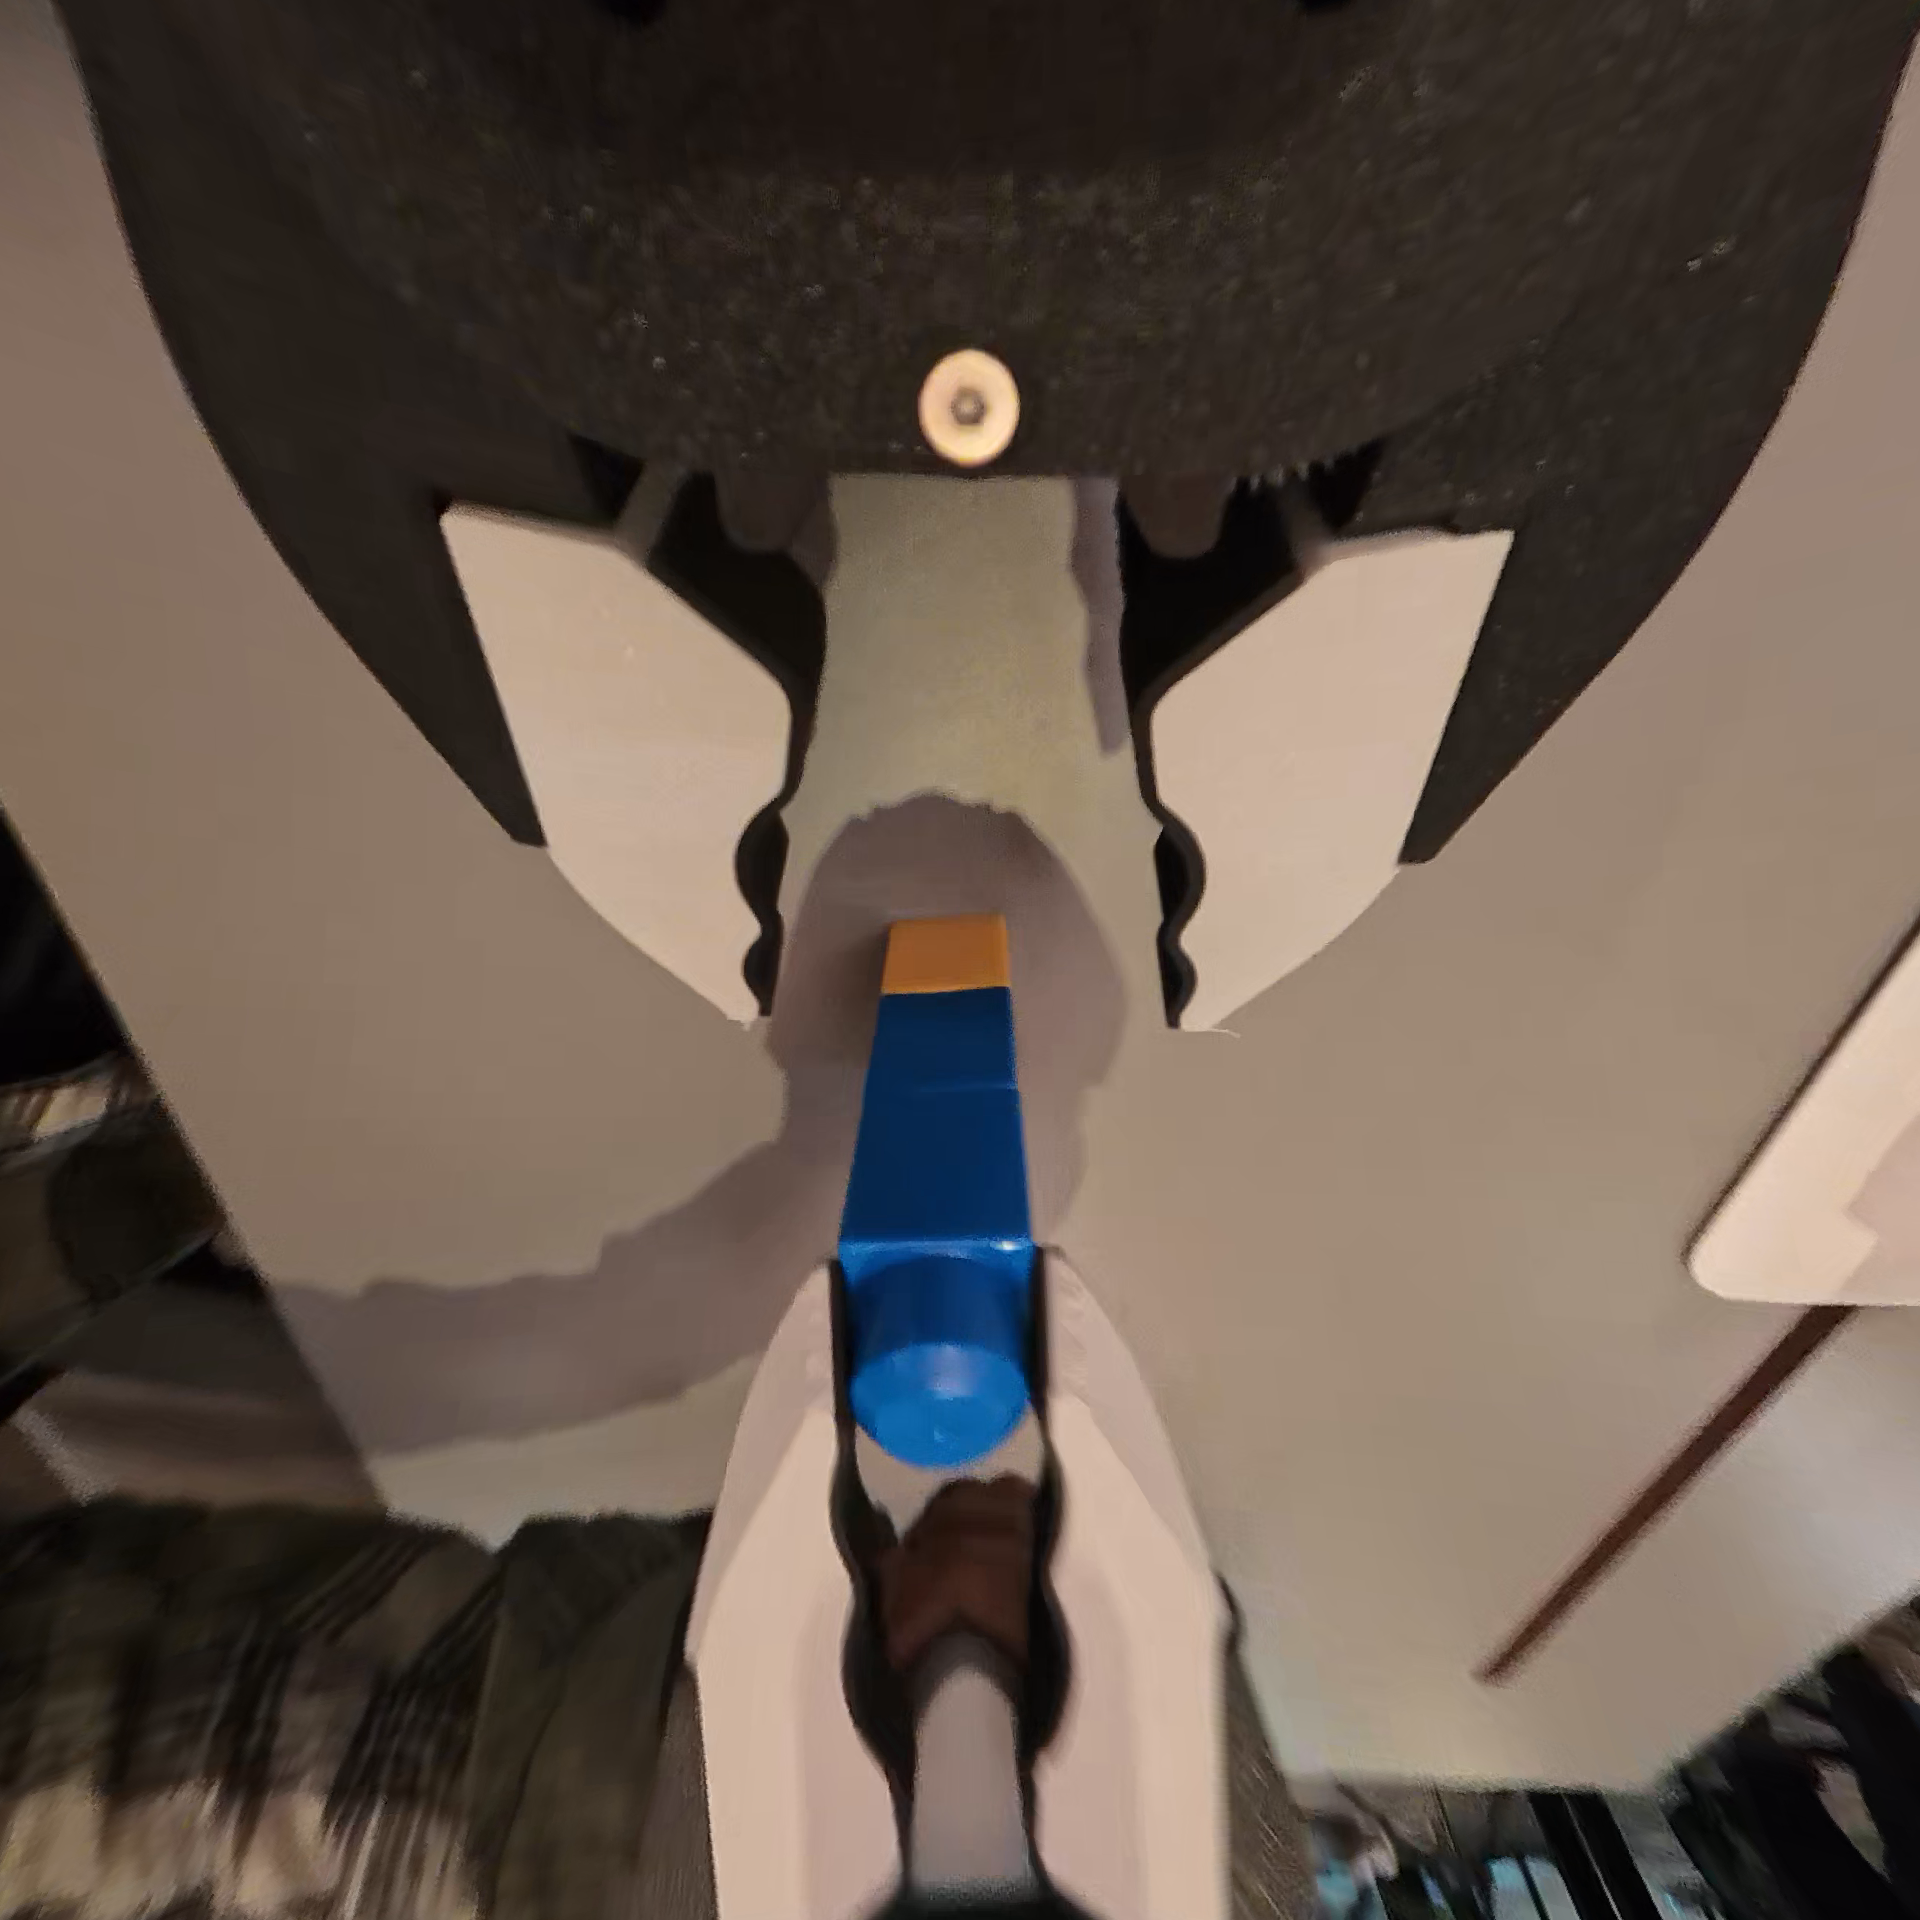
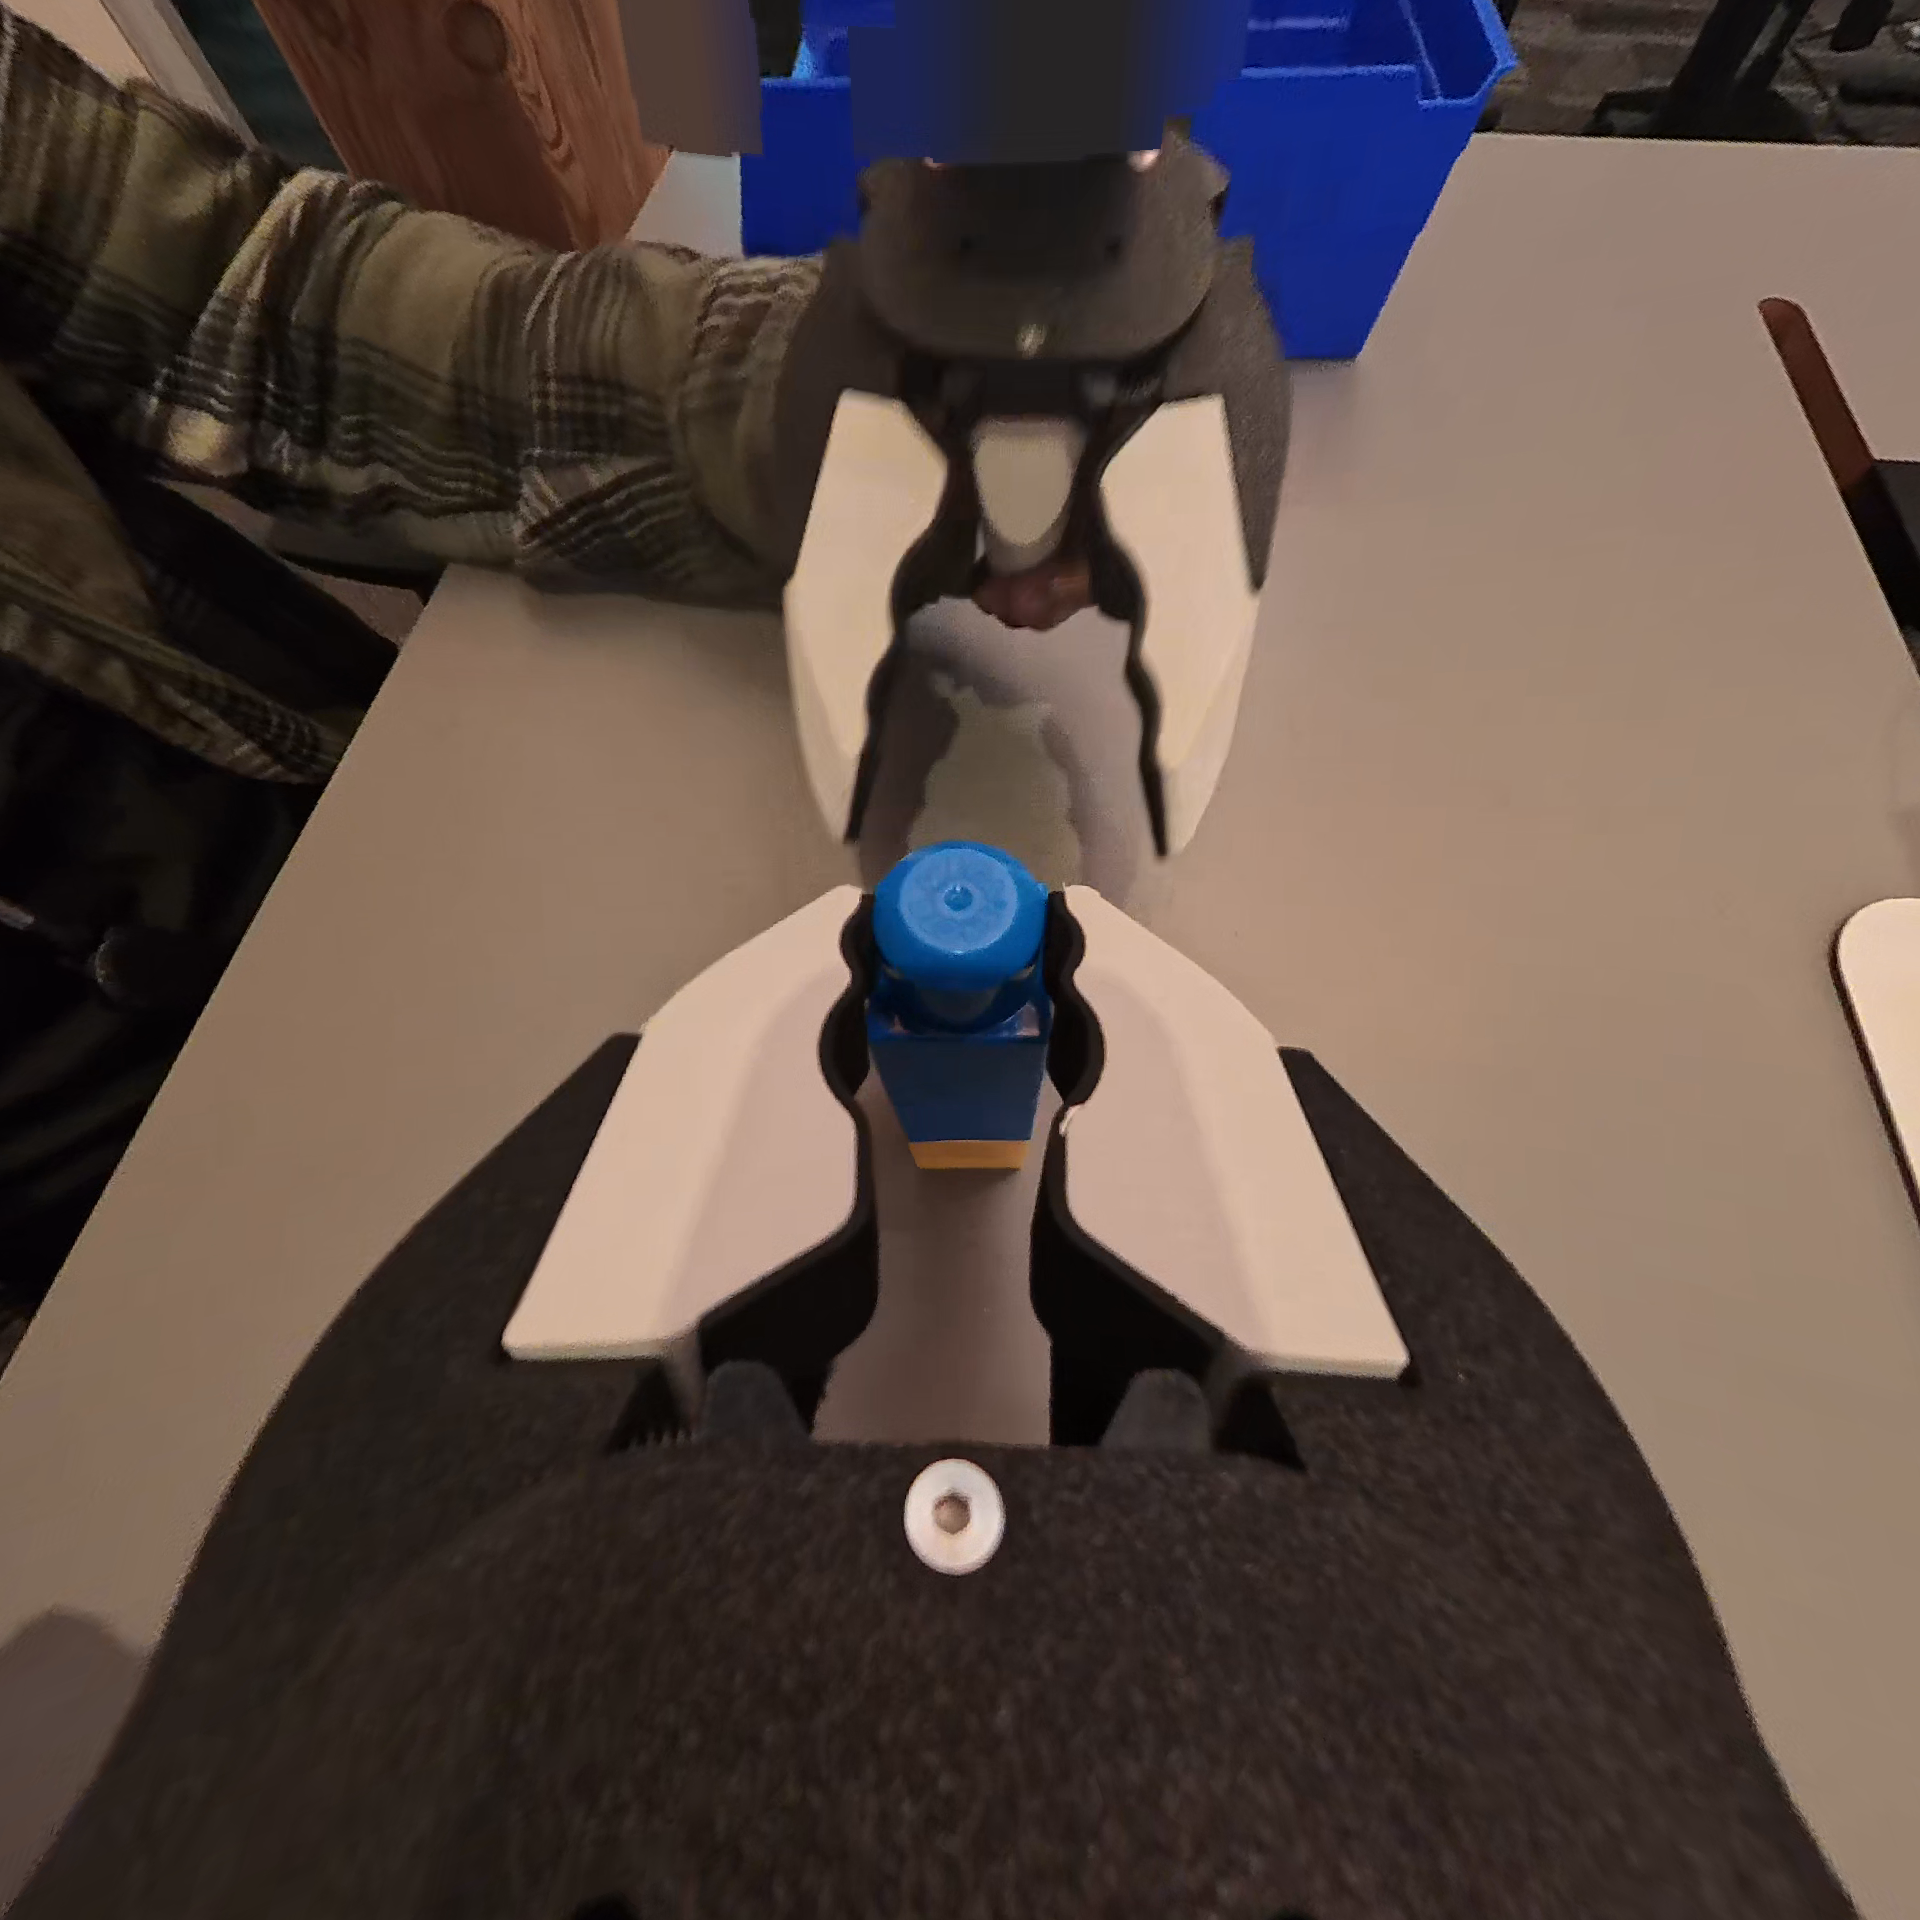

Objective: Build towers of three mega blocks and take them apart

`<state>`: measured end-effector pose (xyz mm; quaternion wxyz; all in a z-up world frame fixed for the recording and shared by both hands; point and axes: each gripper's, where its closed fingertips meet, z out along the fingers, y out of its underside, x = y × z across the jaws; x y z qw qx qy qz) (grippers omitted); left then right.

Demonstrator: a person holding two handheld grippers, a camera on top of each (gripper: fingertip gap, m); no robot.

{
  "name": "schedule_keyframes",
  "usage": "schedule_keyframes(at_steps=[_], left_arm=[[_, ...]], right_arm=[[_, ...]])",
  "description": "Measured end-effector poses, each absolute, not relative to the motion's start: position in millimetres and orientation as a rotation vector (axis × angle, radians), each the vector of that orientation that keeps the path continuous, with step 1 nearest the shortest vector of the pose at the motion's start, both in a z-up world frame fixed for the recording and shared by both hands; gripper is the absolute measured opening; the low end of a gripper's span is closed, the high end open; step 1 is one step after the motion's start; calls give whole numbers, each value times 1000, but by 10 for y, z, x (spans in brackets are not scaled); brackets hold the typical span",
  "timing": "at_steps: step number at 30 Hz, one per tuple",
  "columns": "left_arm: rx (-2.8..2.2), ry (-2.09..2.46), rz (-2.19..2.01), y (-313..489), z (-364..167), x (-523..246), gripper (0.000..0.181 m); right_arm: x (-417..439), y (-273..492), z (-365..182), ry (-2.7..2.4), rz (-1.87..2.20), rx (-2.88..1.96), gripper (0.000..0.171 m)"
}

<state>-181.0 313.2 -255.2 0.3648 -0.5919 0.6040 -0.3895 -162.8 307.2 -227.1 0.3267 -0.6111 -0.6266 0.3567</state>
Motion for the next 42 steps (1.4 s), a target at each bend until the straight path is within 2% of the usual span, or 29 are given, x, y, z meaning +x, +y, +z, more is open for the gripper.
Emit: schedule_keyframes(at_steps=[5, 14, 22, 29, 35, 42], left_arm=[[-1461, 1367, -1117, 3270, -2243, -1989, 56], [-1453, 1259, -1058, 3396, -2147, -1992, 54], [-1388, 1310, -1098, 3207, -2063, -1839, 54], [-1387, 1320, -1081, 3128, -2044, -1717, 52], [-1402, 1316, -1070, 3055, -1978, -1594, 52], [-1449, 1390, -1062, 2926, -2022, -1341, 53]], right_arm=[[-1627, 3060, -2265, -1654, 918, -1578, 30], [-1262, 3150, -1754, -1543, 915, -1544, 30], [326, 3308, -852, -1446, 660, -1638, 30], [1925, 3386, -516, -1305, 462, -1741, 30], [2691, 3251, -778, -1264, 535, -1762, 31], [2847, 3265, -1485, -1288, 669, -1721, 30]])
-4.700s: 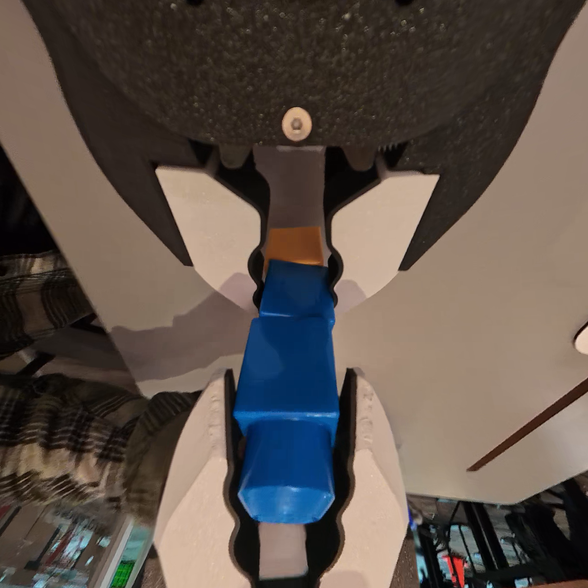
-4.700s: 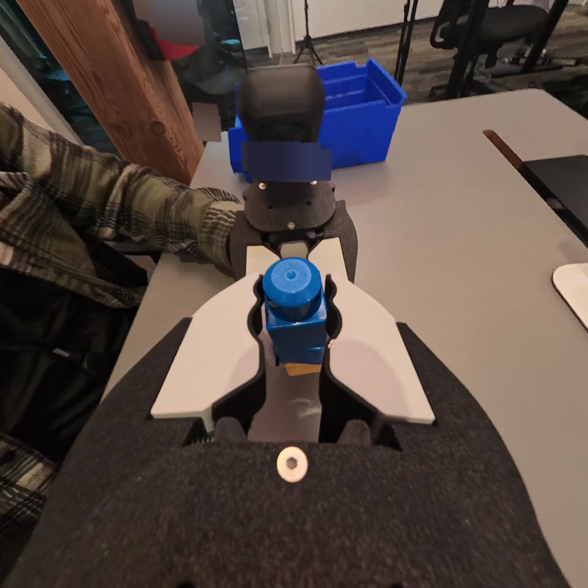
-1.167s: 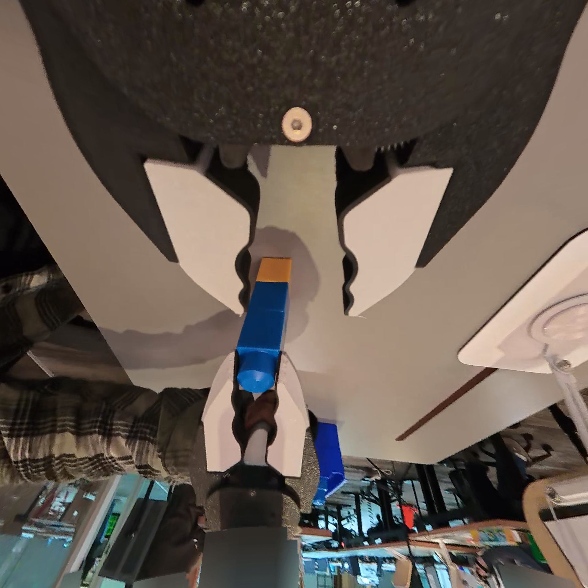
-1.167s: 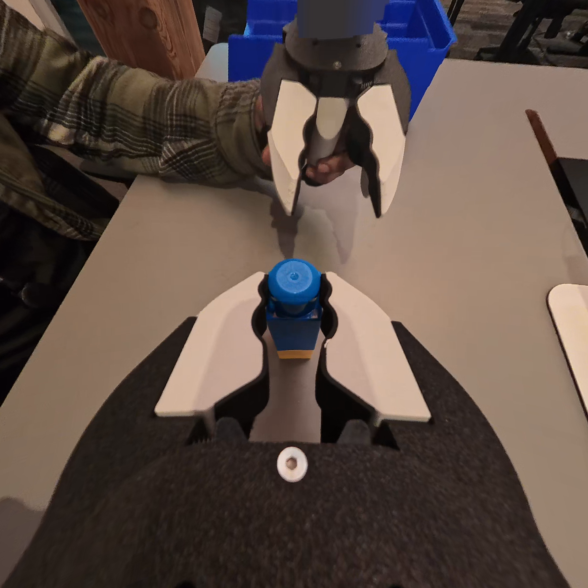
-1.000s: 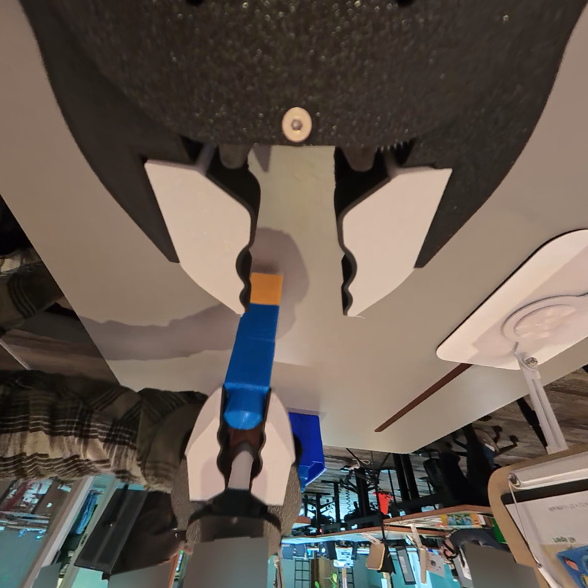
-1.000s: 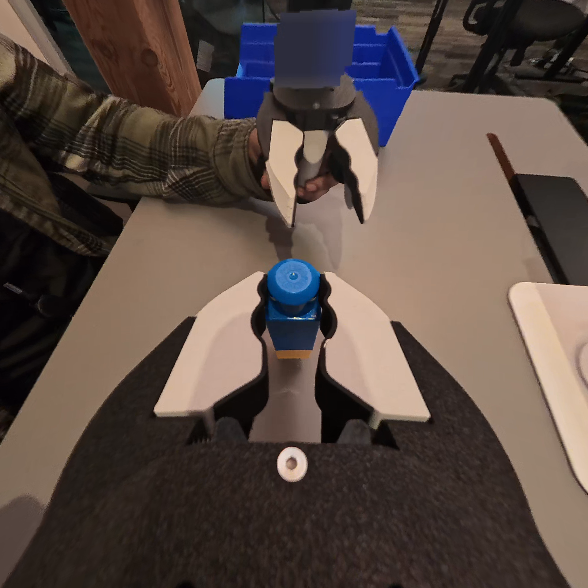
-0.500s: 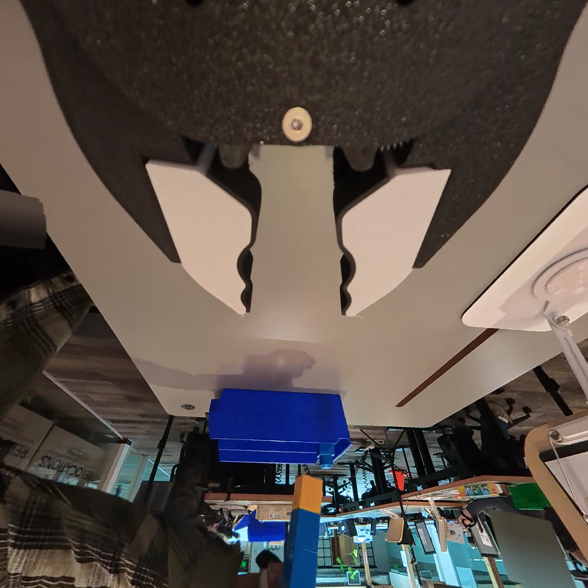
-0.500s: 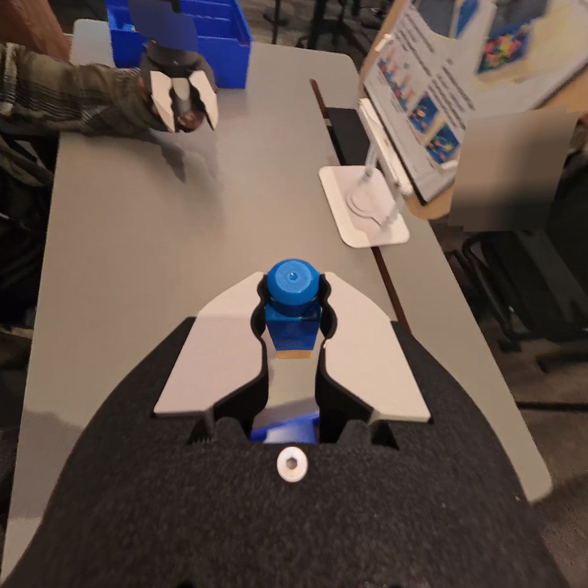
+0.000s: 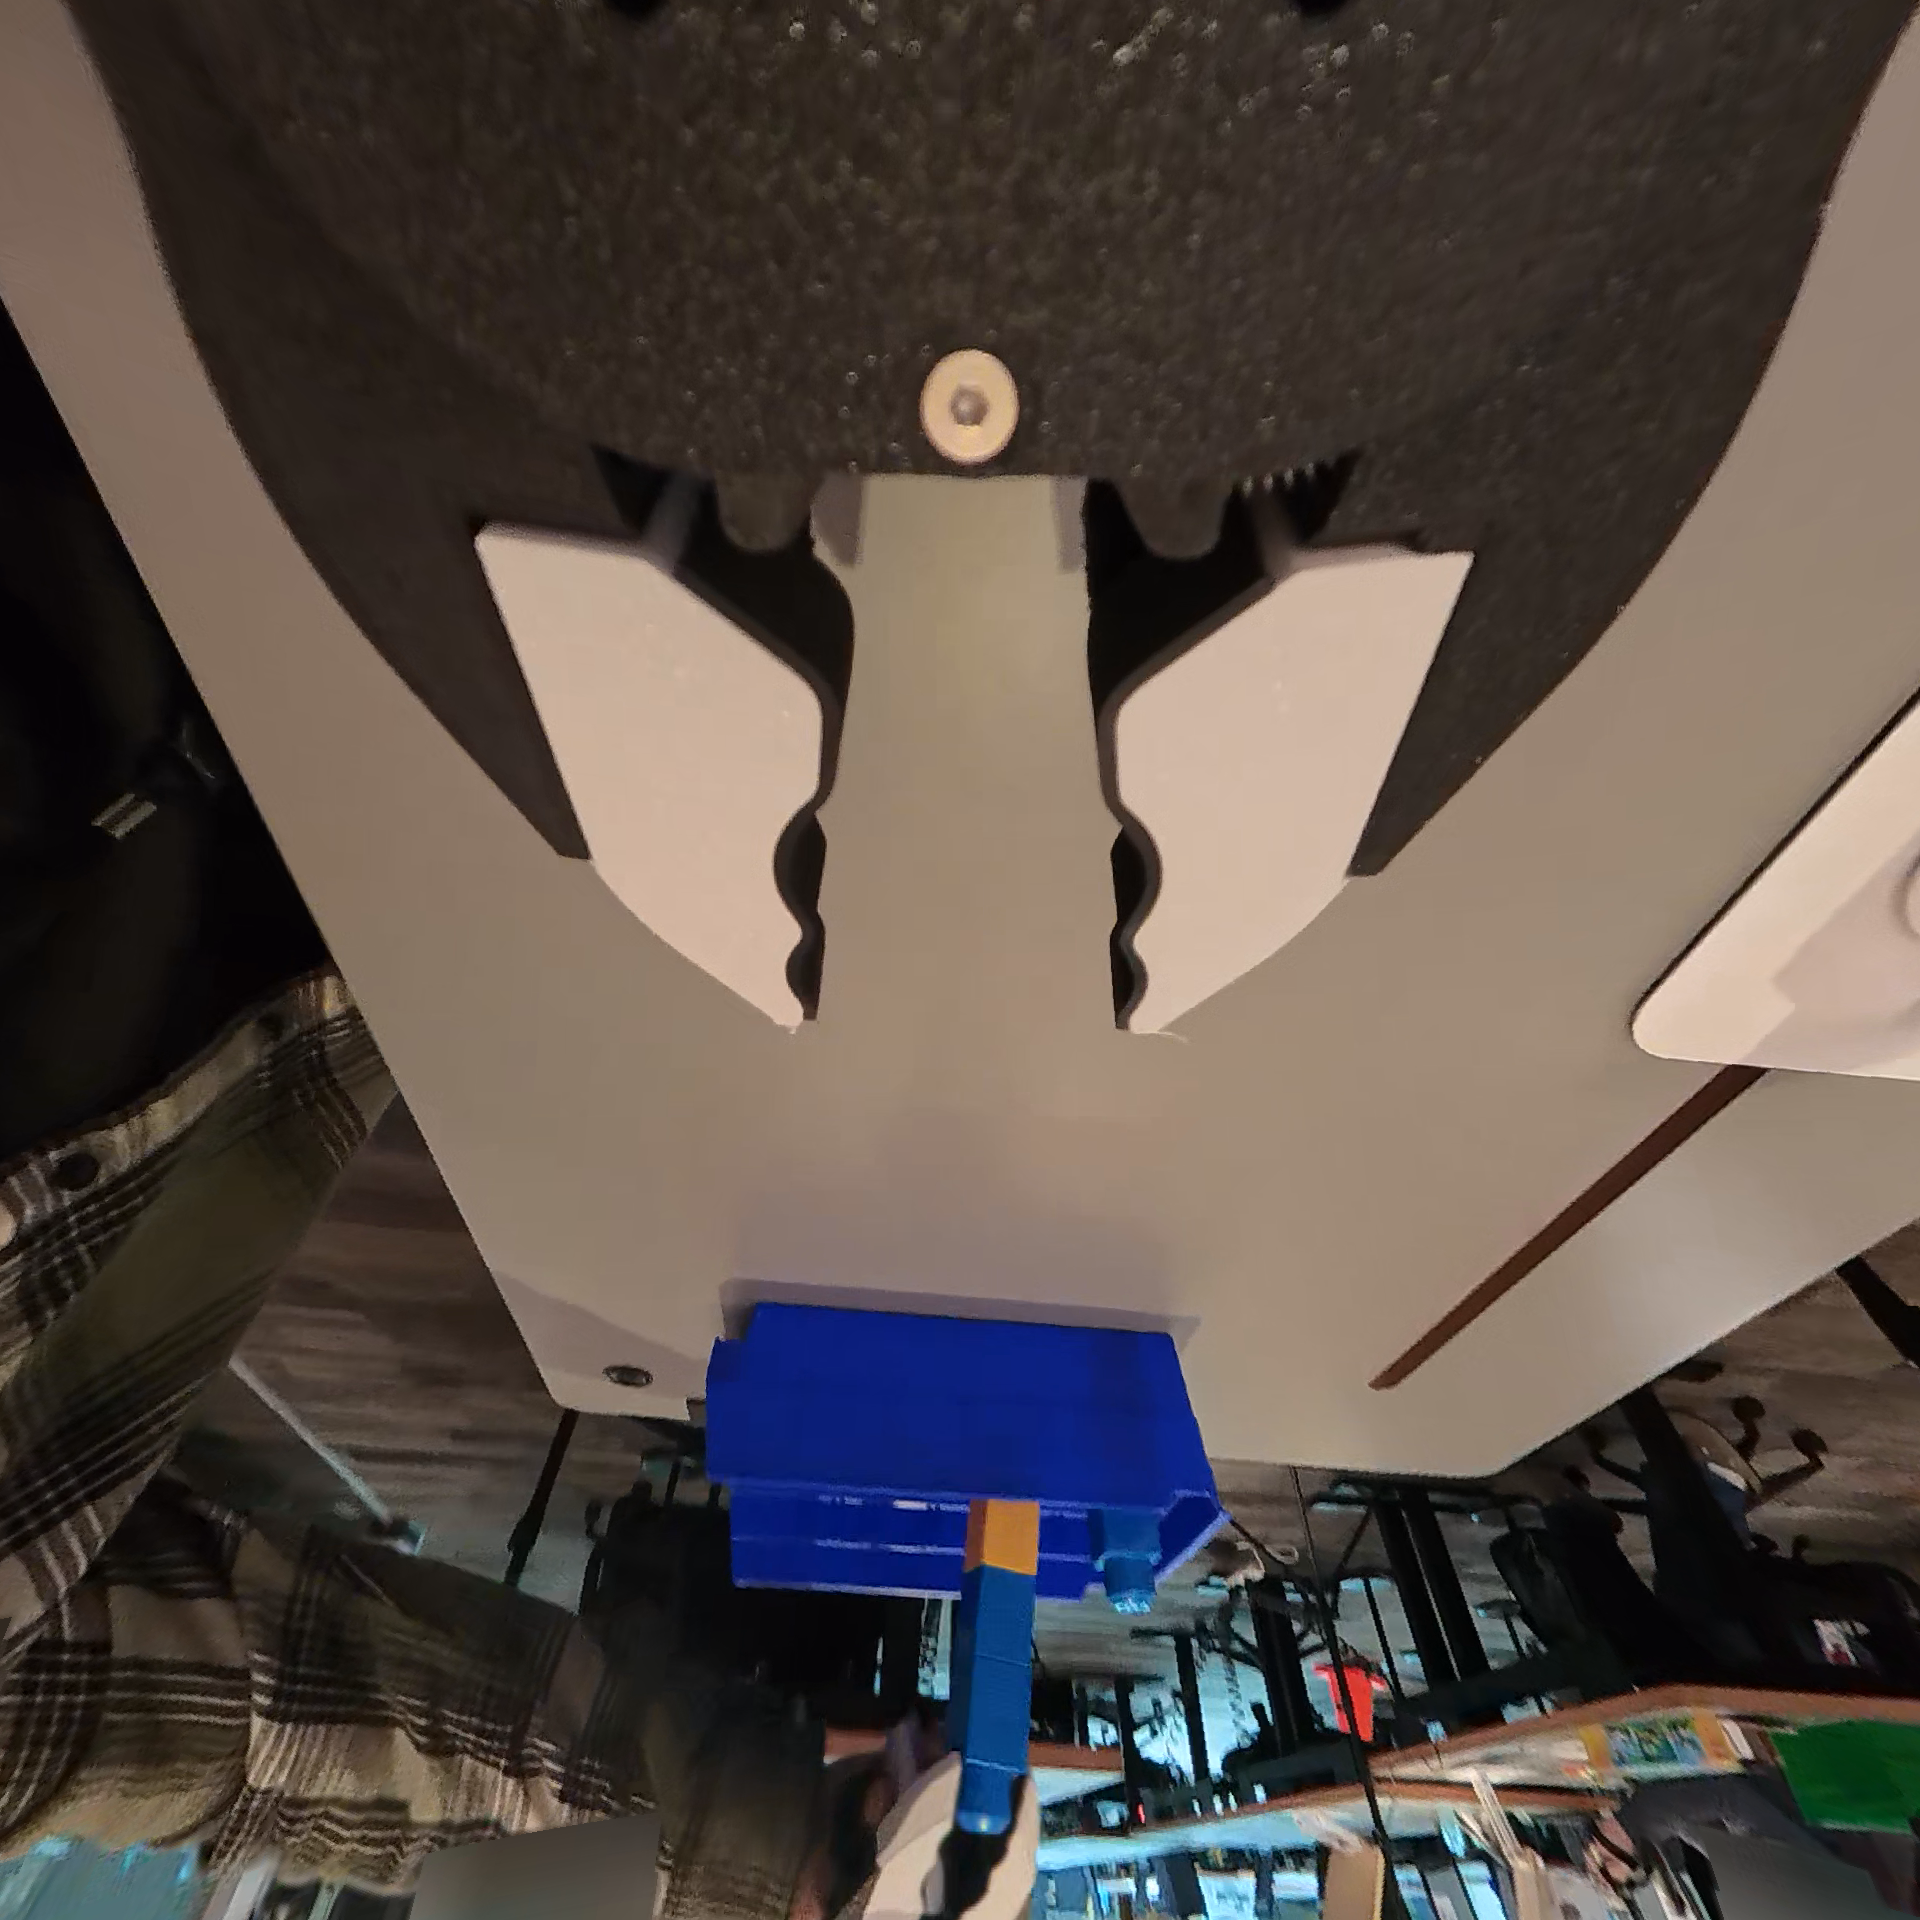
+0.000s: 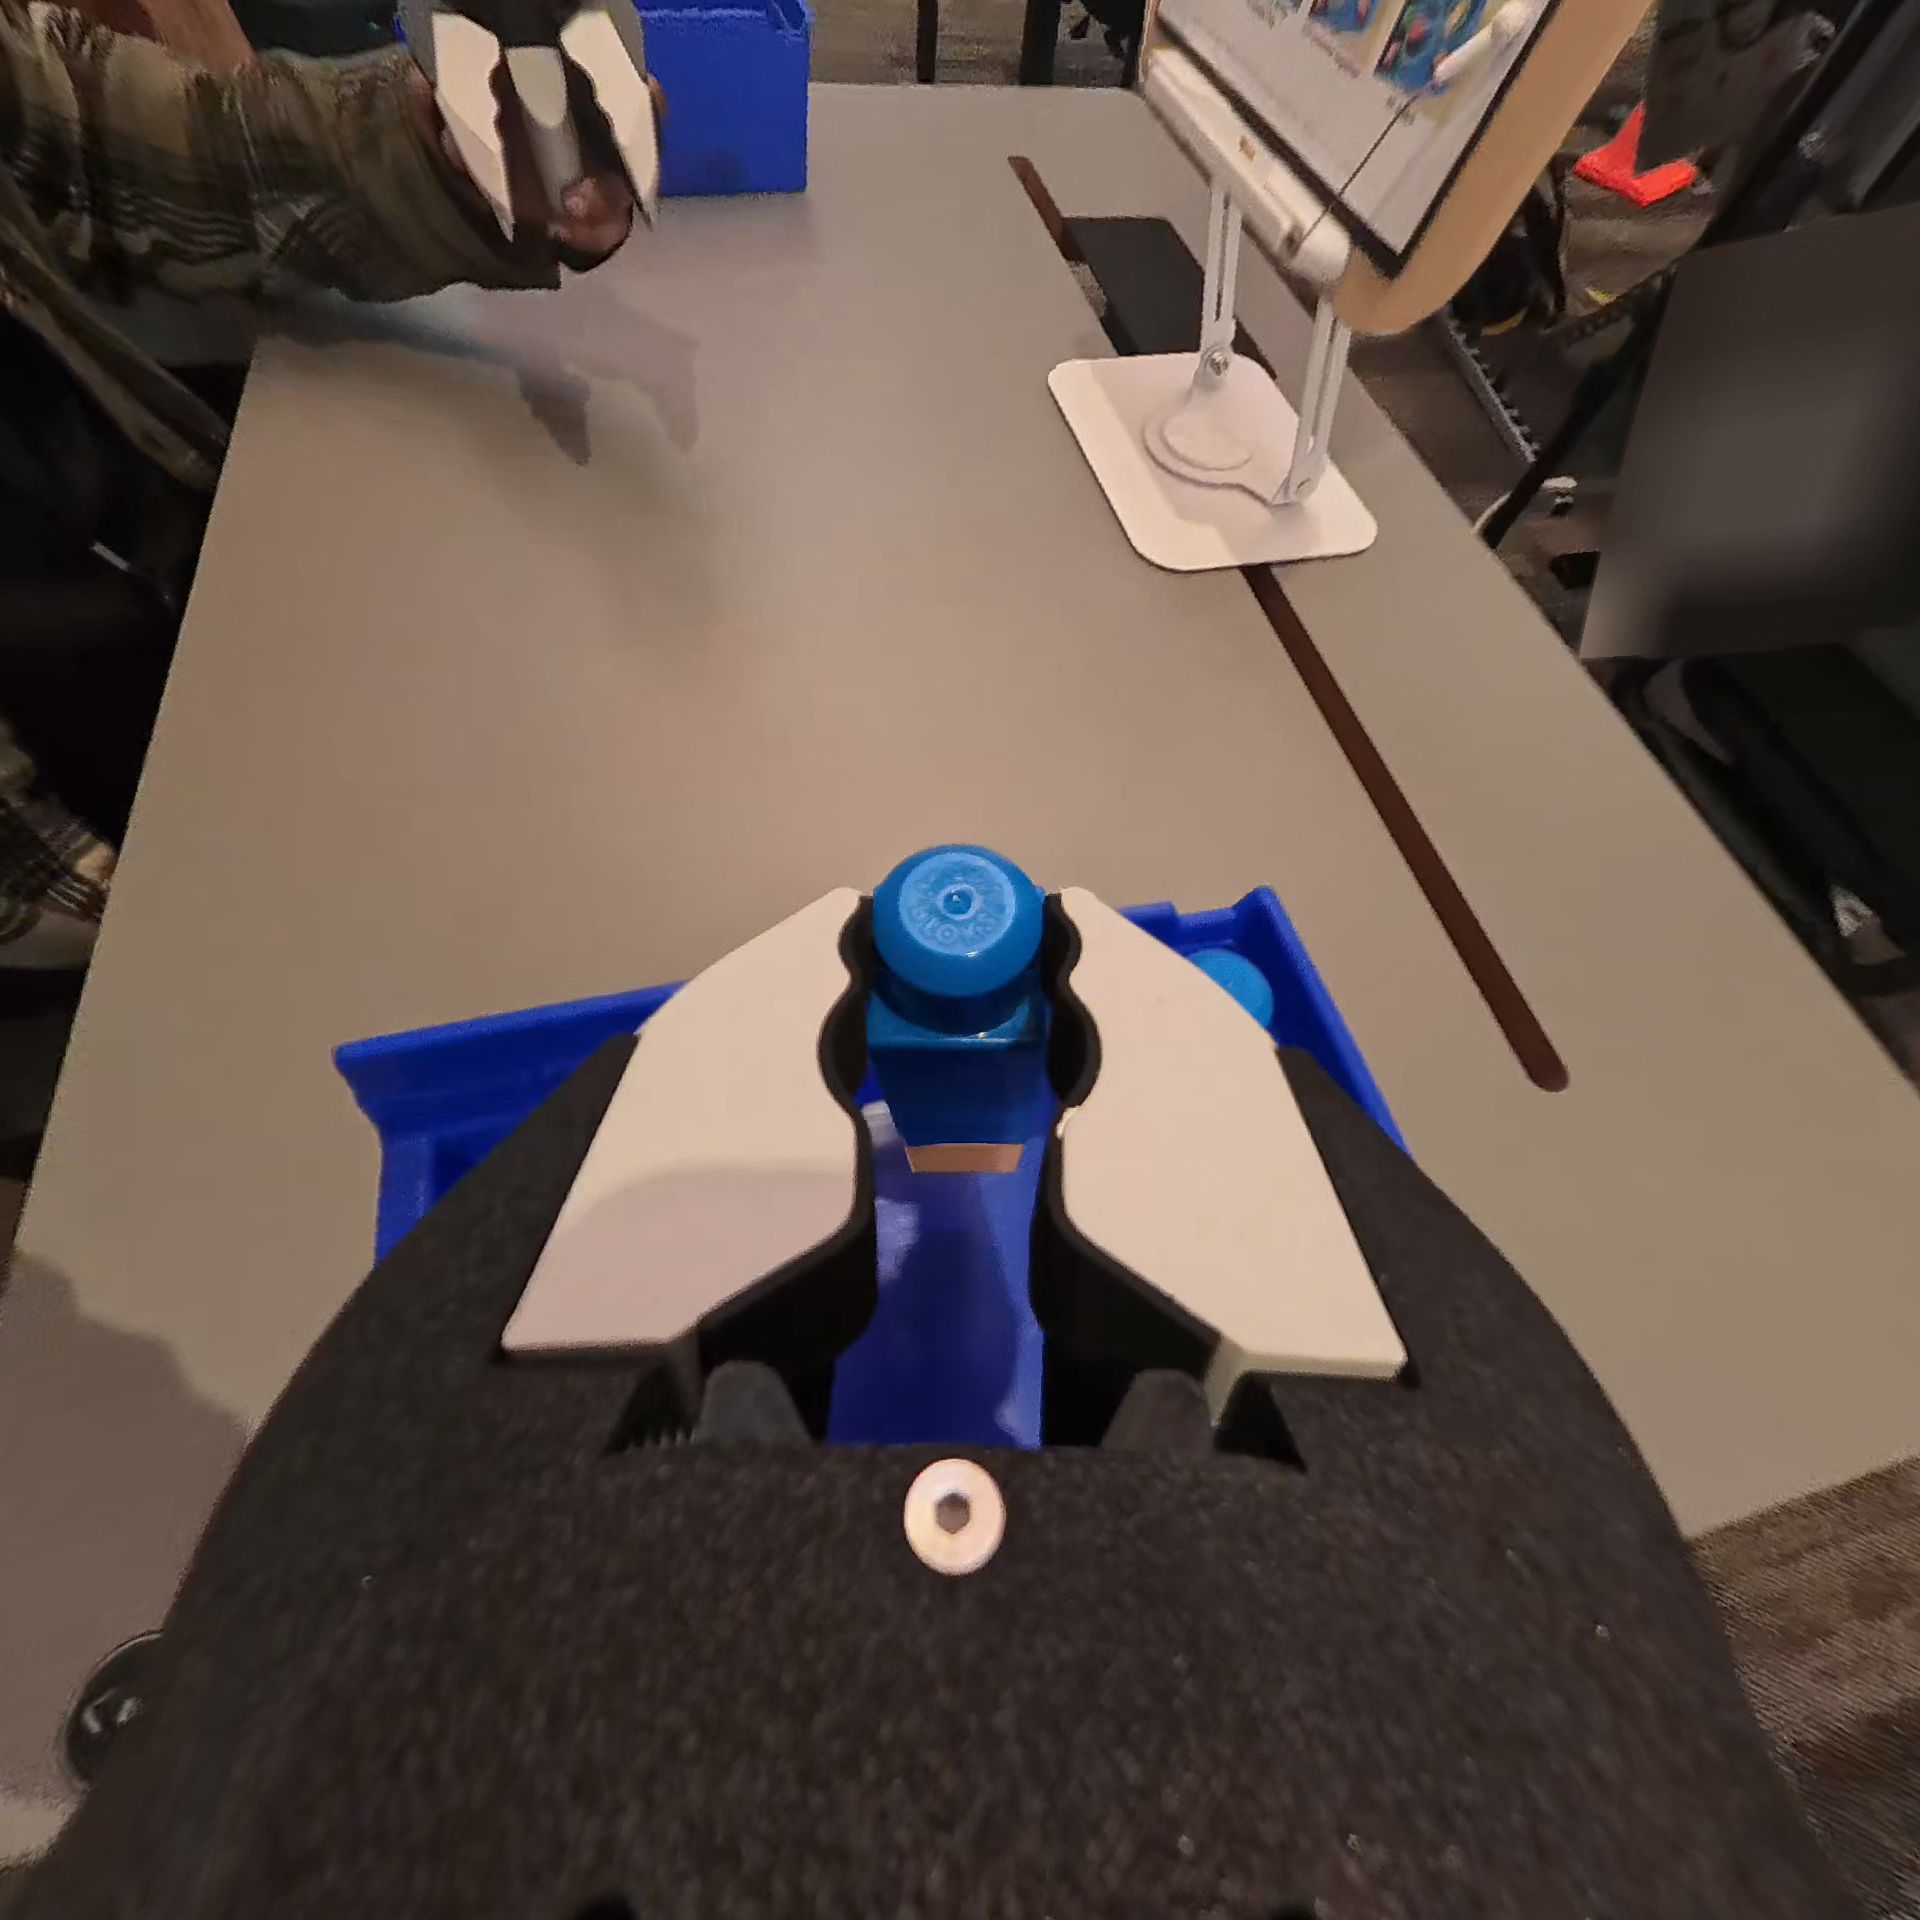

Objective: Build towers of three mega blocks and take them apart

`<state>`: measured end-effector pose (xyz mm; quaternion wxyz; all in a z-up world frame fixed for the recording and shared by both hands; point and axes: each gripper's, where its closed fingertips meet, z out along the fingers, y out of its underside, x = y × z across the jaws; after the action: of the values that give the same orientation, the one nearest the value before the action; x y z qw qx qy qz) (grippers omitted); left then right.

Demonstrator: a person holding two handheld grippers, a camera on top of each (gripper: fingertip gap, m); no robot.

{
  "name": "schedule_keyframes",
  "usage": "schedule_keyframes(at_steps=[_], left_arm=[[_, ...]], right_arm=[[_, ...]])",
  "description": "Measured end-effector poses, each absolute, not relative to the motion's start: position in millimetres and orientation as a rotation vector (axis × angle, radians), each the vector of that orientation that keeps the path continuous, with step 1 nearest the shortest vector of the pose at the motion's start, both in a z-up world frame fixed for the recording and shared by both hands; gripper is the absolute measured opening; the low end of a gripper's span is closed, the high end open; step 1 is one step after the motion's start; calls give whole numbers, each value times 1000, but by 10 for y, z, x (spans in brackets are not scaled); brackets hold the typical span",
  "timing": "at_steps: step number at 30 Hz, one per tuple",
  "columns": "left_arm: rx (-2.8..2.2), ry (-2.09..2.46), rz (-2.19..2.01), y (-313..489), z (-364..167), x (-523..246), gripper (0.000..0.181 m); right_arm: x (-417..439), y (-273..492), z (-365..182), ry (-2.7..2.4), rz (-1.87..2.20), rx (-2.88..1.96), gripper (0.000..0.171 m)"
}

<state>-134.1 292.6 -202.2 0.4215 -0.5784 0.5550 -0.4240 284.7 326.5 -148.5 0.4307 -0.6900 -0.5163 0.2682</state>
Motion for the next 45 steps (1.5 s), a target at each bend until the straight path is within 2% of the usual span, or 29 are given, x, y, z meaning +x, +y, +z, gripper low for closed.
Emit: schedule_keyframes(at_steps=[6, 16, 27, 29, 36, 38, 45], left_arm=[[-1461, 1497, -1008, 2781, -2100, -1187, 52], [-1485, 1503, -1019, 2747, -2173, -1197, 52], [-1499, 1512, -1031, 2743, -2246, -1200, 51], [-1499, 1508, -1029, 2750, -2239, -1204, 52], [-1488, 1467, -1017, 2766, -2173, -1255, 55], [-1489, 1444, -1005, 2778, -2152, -1299, 58], [-1475, 1329, -953, 2819, -1972, -1638, 63]], right_arm=[[2809, 3409, -1894, -1309, 726, -1751, 30], [2735, 3520, -2194, -1351, 762, -1801, 31], [2728, 3548, -2249, -1340, 780, -1825, 35], [2737, 3553, -2199, -1324, 772, -1824, 46], [2777, 3505, -1832, -1268, 712, -1805, 68], [2787, 3513, -1602, -1204, 638, -1793, 82], [2508, 3255, -704, -968, 425, -1735, 94]])
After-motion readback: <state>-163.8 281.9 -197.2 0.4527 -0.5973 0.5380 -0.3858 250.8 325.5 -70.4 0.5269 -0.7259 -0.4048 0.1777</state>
